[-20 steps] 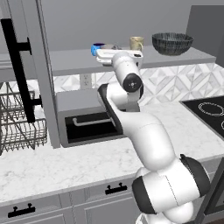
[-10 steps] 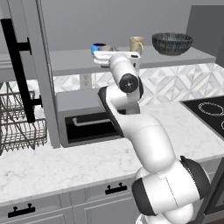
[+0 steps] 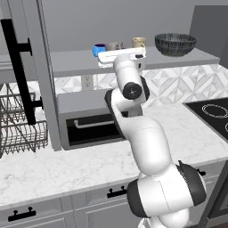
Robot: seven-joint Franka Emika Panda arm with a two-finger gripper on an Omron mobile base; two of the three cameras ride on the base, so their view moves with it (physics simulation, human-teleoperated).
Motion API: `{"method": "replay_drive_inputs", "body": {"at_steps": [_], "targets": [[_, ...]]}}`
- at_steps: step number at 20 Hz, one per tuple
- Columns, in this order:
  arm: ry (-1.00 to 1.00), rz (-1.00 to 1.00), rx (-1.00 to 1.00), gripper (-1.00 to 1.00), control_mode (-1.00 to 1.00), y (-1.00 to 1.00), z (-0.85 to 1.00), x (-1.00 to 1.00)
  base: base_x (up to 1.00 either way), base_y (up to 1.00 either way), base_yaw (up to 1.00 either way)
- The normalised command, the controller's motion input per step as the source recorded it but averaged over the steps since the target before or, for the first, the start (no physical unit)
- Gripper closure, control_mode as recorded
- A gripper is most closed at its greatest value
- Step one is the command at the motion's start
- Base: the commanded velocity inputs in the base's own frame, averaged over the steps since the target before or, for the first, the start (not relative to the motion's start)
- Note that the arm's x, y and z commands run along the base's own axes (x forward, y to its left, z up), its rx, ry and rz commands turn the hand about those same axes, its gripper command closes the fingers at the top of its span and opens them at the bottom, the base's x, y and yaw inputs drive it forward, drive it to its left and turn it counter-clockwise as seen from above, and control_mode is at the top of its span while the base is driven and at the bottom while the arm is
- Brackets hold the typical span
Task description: Gather all objects into one cabinet and sort the glasses and bowls to opposite sides.
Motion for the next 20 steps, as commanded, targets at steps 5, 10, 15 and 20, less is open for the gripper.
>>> {"method": "replay_drive_inputs", "body": {"at_steps": [5,10,15,20], "targets": [[-0.06,-0.06,0.01,1.0,-1.0,-0.14,0.0,0.53,0.0,0.0,0.0],[0.0,0.0,0.1,1.0,-1.0,-0.02,0.0,0.41,0.0,0.0,0.0],[0.02,0.0,0.03,1.0,-1.0,0.0,-0.31,0.0,0.0,0.0,0.0],[0.0,0.0,0.01,1.0,-1.0,0.0,-0.11,0.0,0.0,0.0,0.0]]}}
